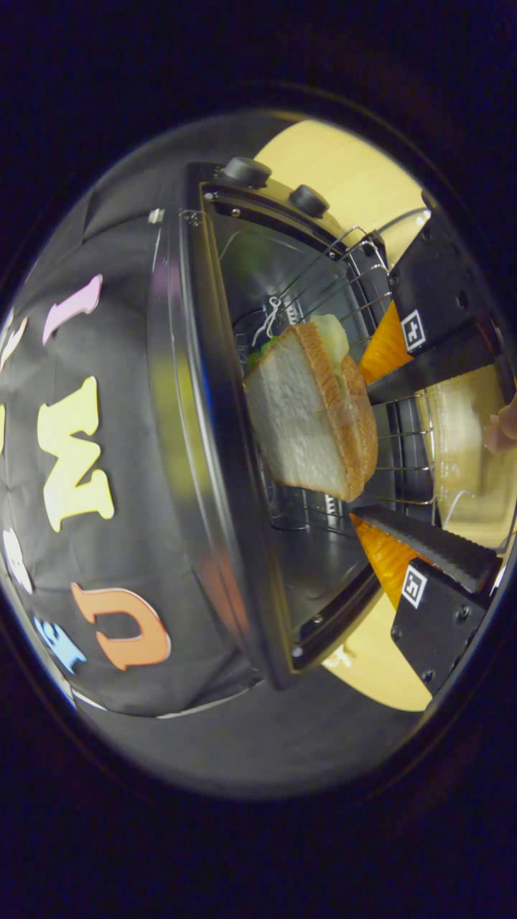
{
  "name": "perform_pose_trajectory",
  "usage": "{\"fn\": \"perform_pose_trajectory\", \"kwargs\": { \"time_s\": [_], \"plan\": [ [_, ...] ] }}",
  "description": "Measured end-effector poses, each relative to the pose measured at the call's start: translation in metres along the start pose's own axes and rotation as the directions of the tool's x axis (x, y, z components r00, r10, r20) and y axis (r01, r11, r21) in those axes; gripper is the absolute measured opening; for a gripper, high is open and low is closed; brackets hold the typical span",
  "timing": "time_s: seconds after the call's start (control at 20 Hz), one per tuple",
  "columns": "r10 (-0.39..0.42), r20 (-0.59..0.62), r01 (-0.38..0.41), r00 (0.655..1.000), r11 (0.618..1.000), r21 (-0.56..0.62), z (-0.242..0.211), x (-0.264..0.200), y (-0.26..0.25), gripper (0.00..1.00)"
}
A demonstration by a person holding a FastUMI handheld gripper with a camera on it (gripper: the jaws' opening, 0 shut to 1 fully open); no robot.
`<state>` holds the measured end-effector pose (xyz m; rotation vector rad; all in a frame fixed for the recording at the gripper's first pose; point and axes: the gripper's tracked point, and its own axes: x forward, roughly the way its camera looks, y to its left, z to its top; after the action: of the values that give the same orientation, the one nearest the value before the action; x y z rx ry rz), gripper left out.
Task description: Open the toaster oven, put the food inside, and close the toaster oven door.
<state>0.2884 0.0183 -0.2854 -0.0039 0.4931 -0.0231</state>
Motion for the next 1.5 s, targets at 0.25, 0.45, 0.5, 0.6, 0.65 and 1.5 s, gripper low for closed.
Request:
{"fn": "perform_pose_trajectory", "kwargs": {
  "time_s": [0.25, 0.45, 0.5, 0.6, 0.65, 1.5],
  "plan": [
    [-0.016, -0.074, 0.013, 0.997, 0.999, -0.049, -0.023, -0.023, -0.001, 0.93],
    [0.010, -0.149, -0.009, 0.989, 1.000, 0.011, -0.040, -0.056, -0.007, 0.94],
    [0.029, -0.180, -0.022, 0.983, 0.999, 0.044, -0.047, -0.065, -0.006, 0.94],
    [0.047, -0.212, -0.030, 0.976, 0.996, 0.080, -0.053, -0.081, -0.009, 0.94],
    [0.024, -0.222, -0.006, 0.975, 0.997, 0.083, -0.056, -0.088, -0.016, 0.94],
    [0.009, -0.281, -0.012, 0.960, 1.000, -0.008, -0.111, -0.136, -0.035, 0.94]
  ]
}}
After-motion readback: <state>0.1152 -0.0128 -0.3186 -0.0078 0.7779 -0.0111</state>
